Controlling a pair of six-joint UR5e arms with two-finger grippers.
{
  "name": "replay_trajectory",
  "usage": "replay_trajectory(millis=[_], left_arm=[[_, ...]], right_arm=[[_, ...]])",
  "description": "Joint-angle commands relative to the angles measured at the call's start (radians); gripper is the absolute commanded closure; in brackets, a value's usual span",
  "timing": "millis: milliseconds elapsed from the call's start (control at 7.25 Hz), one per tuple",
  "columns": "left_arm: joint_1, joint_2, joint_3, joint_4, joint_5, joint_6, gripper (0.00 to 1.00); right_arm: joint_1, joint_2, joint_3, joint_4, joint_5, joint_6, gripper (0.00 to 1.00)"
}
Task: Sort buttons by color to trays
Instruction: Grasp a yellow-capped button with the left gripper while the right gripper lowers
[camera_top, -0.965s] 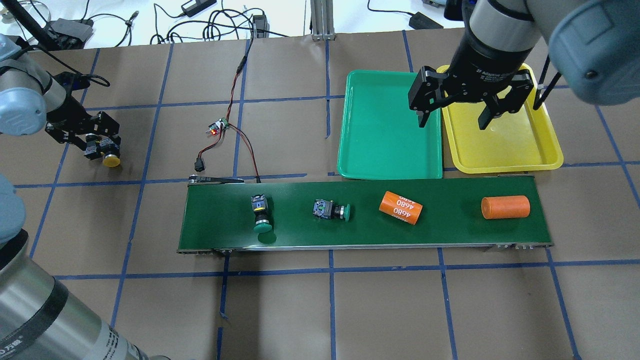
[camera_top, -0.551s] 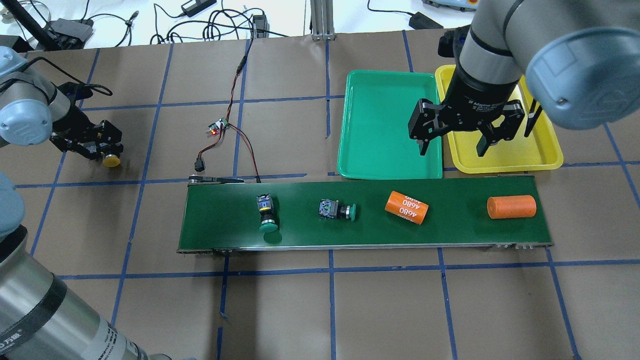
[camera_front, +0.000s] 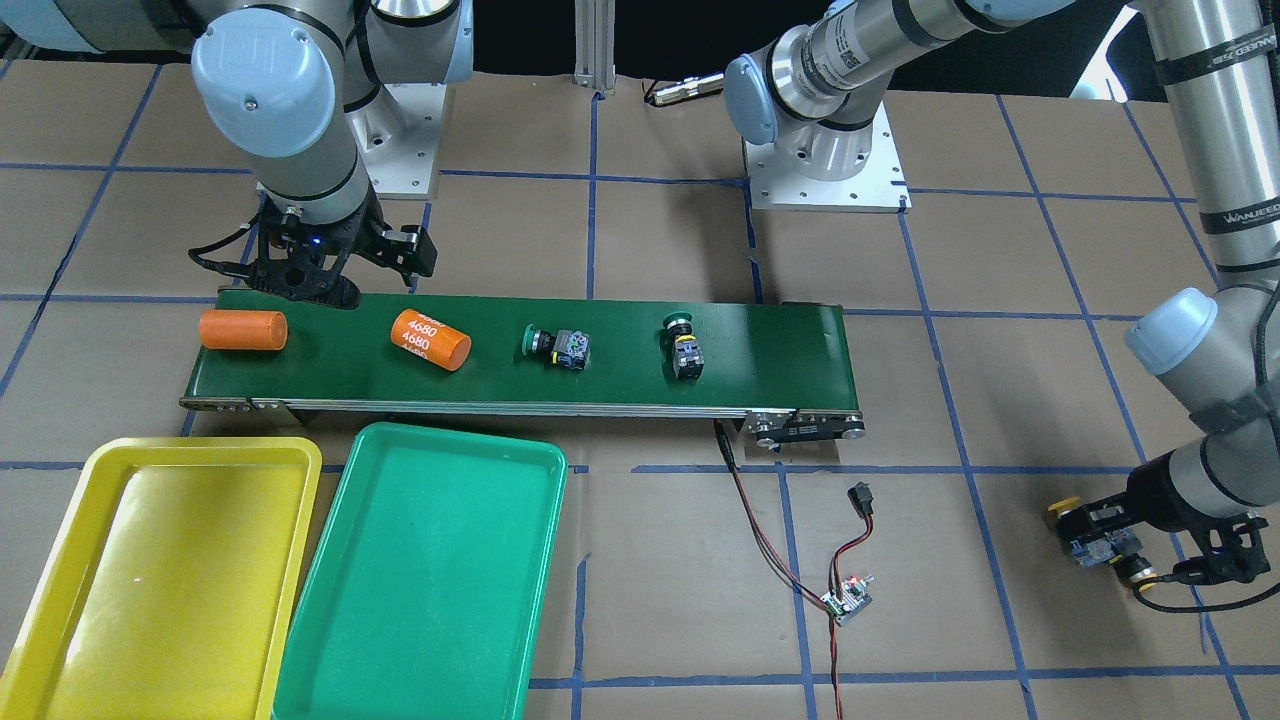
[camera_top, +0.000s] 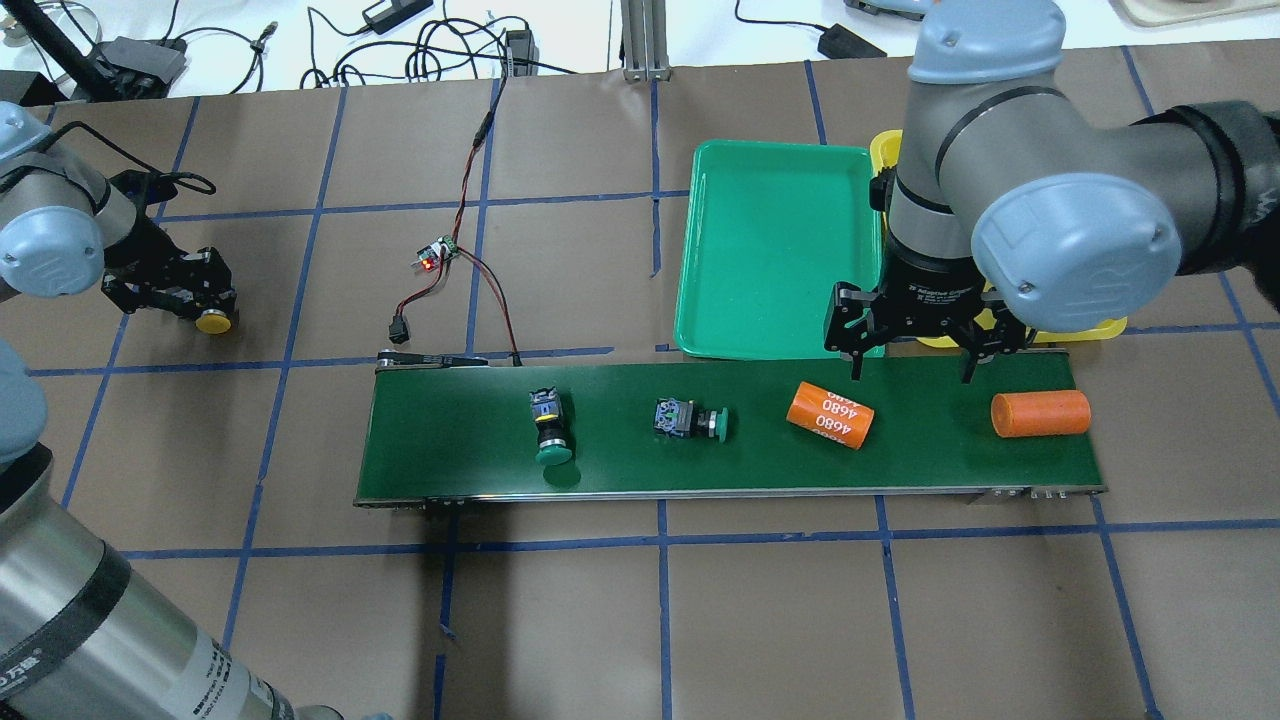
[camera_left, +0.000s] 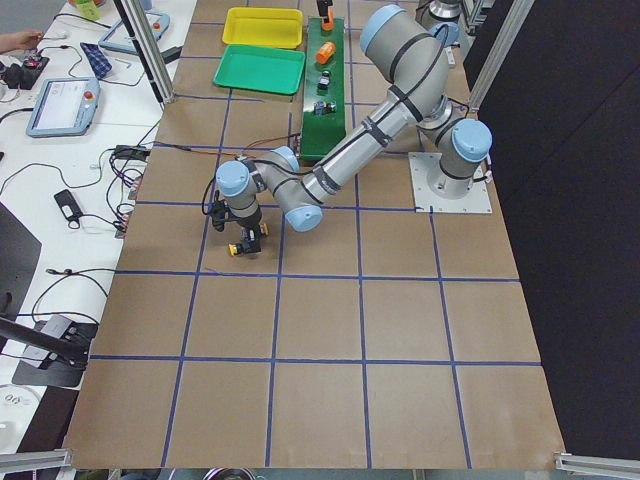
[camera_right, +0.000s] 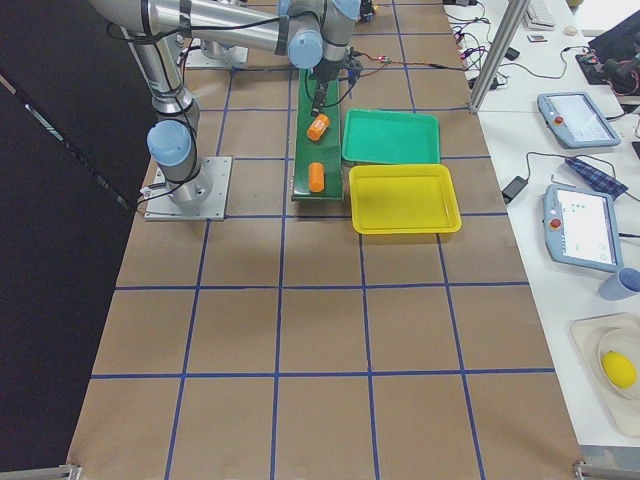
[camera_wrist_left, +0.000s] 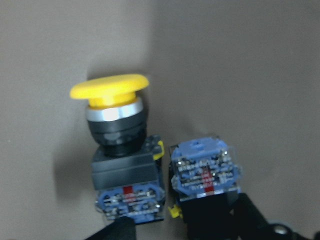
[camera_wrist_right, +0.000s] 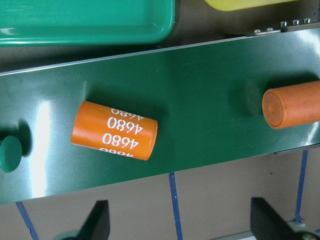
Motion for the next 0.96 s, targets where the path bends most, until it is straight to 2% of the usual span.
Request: replay_trajectory(millis=[0,276,689,827], left_arm=[[-0.003,0.015,-0.003,-0.009,-0.008,-0.036,0.08],[-0.003,0.02,-0.015,-0.007,-0.013,-0.04,0.05],[-0.018,0.032,-0.023,-0.006,-0.002,-0.161,0.04],[-0.018,0.017,-0.023,0.003,-0.008,-0.177,0.05]], right_arm=[[0.029,0.013,0.004,-0.05,0.005,0.003,0.0],[0.083,0.021,0.004,-0.058,0.003,-0.07,0.0],[0.089,0.0,0.018,-0.06,0.006,-0.612,0.01],[0.083,-0.011,0.032,-0.06,0.006,-0.749,0.09]])
